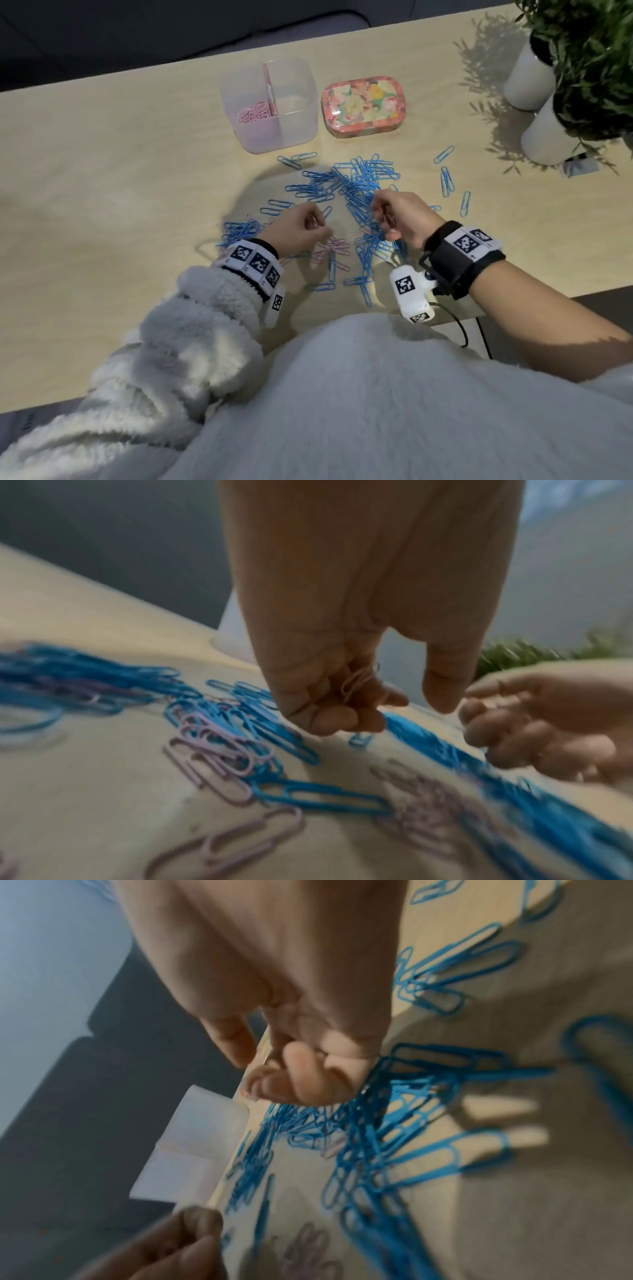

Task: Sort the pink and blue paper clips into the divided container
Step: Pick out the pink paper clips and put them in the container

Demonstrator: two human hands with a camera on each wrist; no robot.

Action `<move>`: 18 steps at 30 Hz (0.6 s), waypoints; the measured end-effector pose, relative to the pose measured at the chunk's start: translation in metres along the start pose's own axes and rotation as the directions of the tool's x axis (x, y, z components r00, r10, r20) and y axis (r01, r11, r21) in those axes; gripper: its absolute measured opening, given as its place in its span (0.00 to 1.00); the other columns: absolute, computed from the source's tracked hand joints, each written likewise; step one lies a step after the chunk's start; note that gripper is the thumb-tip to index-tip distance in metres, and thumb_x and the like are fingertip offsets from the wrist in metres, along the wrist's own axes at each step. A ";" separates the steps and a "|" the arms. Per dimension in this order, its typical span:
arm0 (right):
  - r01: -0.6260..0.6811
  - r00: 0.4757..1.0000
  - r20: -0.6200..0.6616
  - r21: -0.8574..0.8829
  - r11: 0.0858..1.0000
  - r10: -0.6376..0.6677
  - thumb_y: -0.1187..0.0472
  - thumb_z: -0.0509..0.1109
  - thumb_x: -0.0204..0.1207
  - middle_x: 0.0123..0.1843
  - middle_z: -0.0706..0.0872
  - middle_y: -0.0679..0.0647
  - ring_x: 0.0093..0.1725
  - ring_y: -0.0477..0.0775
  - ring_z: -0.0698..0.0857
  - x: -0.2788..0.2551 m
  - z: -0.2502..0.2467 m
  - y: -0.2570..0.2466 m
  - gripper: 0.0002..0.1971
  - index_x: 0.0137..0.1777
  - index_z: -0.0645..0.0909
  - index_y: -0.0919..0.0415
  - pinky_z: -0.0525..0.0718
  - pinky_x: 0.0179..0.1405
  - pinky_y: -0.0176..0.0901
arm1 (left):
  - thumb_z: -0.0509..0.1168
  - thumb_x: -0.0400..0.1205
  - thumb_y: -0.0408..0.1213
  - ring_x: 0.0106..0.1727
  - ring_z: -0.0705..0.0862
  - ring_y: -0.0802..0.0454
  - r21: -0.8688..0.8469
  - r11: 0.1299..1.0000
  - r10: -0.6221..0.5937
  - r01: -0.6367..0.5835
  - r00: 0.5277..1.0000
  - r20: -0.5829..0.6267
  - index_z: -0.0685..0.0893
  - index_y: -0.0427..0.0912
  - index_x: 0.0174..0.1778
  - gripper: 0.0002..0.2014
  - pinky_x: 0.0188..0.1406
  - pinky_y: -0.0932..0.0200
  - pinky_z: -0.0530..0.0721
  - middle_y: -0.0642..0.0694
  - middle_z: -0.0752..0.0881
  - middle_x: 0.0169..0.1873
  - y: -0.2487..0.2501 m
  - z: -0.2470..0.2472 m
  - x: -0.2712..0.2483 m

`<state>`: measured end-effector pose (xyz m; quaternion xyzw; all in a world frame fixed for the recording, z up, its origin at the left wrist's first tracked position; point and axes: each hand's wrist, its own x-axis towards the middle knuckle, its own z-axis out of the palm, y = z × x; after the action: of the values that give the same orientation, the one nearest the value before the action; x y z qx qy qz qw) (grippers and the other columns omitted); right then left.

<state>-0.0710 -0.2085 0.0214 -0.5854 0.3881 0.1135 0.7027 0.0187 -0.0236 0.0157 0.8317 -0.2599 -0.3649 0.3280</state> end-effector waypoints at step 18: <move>0.294 0.929 0.022 -0.652 0.699 -0.370 0.67 0.63 0.74 0.32 0.78 0.56 0.31 0.54 0.77 0.007 -0.002 0.002 0.10 0.32 0.70 0.58 0.71 0.29 0.40 | 0.60 0.81 0.32 0.52 0.81 0.41 0.430 0.872 0.279 -0.233 0.959 -0.046 0.82 0.33 0.49 0.08 0.50 0.51 0.76 0.38 0.86 0.48 0.007 0.009 0.013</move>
<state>-0.0684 -0.2114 0.0153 -0.8564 0.2514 0.0783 0.4442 0.0184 -0.0397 0.0108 0.8591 -0.4224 -0.2086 0.1999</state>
